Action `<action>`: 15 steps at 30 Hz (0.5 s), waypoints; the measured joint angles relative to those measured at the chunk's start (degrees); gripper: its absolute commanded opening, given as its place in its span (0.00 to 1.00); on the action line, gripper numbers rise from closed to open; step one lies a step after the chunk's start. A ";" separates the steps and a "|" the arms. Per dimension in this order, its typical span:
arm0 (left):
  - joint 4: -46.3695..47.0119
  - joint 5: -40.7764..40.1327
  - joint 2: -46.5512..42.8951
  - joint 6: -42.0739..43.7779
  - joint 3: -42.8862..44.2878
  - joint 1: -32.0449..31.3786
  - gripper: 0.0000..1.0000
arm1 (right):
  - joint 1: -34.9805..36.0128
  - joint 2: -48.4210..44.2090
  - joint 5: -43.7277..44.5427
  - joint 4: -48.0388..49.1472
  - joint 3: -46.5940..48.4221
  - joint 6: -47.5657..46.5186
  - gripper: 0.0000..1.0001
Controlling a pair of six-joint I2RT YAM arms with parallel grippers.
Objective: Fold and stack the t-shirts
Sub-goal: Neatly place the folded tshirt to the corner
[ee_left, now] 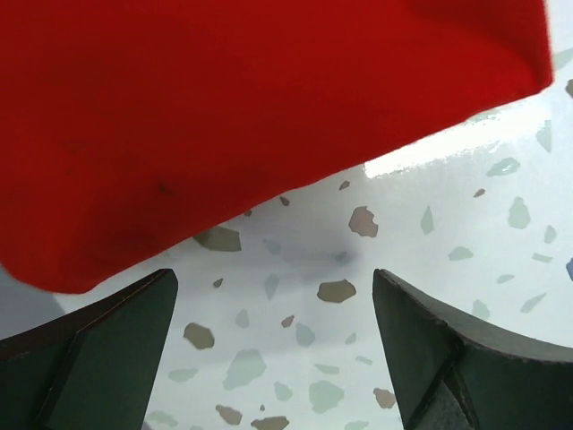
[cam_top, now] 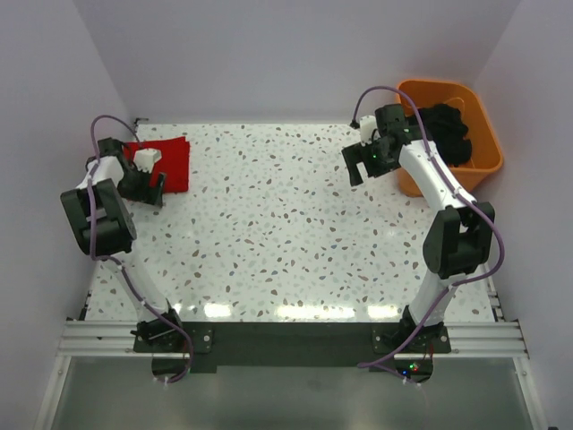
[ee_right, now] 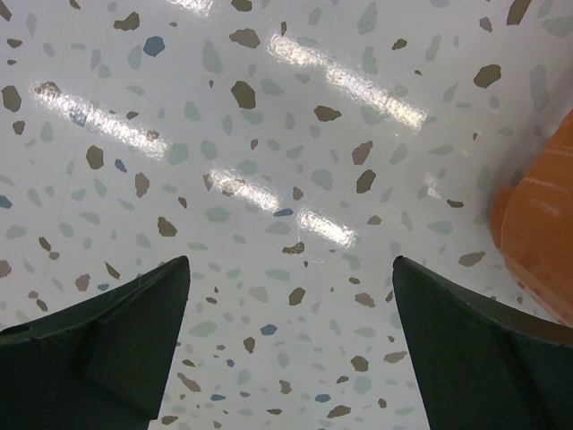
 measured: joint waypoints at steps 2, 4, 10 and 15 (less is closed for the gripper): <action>0.15 0.00 1.68 -0.57 0.02 0.20 0.95 | 0.00 -0.02 0.00 -0.04 -0.02 0.00 0.99; 0.17 -0.61 3.21 -1.03 0.74 -0.11 0.95 | 0.00 -0.02 0.02 -0.07 -0.07 0.00 0.99; 2.10 -1.40 8.98 -3.96 8.81 -0.70 0.95 | 0.00 -0.02 0.26 -0.22 -0.31 -0.09 0.99; 3.21 -0.50 13.07 -5.07 14.80 -0.74 0.95 | 0.00 -0.02 0.31 -0.28 -0.31 -0.37 0.99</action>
